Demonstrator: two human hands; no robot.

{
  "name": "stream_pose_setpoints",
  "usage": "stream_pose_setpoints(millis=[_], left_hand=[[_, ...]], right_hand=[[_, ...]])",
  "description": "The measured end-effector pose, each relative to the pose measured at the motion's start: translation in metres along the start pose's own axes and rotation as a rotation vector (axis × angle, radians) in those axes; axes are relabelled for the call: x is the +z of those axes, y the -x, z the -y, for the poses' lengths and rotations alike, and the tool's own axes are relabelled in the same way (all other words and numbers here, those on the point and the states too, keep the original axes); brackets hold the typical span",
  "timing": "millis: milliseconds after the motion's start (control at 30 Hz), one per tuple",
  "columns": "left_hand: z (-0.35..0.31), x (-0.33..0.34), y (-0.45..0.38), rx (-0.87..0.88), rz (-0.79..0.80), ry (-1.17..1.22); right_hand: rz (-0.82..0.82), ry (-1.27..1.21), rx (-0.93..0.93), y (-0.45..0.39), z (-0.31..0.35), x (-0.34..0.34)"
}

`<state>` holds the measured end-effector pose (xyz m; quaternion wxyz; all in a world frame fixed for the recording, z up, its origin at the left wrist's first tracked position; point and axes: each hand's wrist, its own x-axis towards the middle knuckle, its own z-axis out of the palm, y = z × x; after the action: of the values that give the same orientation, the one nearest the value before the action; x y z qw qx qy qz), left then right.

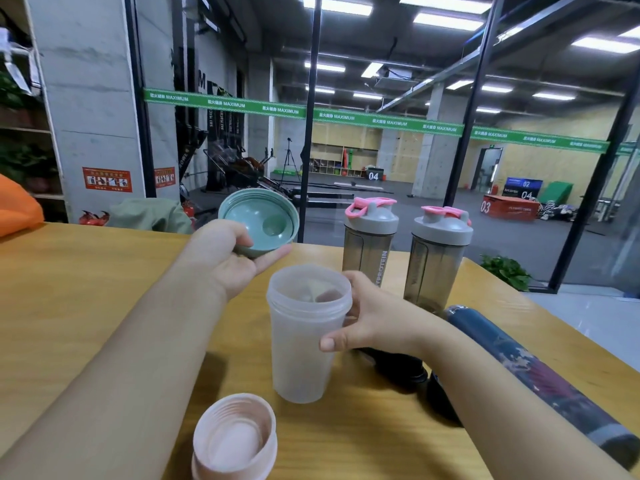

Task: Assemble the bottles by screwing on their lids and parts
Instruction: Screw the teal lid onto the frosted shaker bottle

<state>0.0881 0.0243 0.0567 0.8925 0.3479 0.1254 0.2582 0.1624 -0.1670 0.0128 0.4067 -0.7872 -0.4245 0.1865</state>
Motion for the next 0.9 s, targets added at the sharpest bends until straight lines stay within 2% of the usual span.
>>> stream_pose_setpoints(millis=[133,467,533,700,900], left_hand=[[0.009,0.002,0.007,-0.063,0.056,0.091],[0.006,0.001,-0.003,0.042,0.057,0.007],[0.006,0.001,-0.002,0.085,0.039,-0.035],[0.009,0.006,0.002,0.347,0.026,-0.300],[0.026,0.009,0.001,0.295,0.217,-0.422]], right_hand=[[0.067,0.004,-0.086,0.006,0.007,0.006],[0.008,-0.091,-0.131,0.002,0.006,0.008],[-0.032,-0.099,-0.128,0.004,0.009,0.002],[-0.231,-0.034,-0.084,0.013,0.021,-0.015],[-0.427,0.222,-0.107,0.019,0.028,-0.025]])
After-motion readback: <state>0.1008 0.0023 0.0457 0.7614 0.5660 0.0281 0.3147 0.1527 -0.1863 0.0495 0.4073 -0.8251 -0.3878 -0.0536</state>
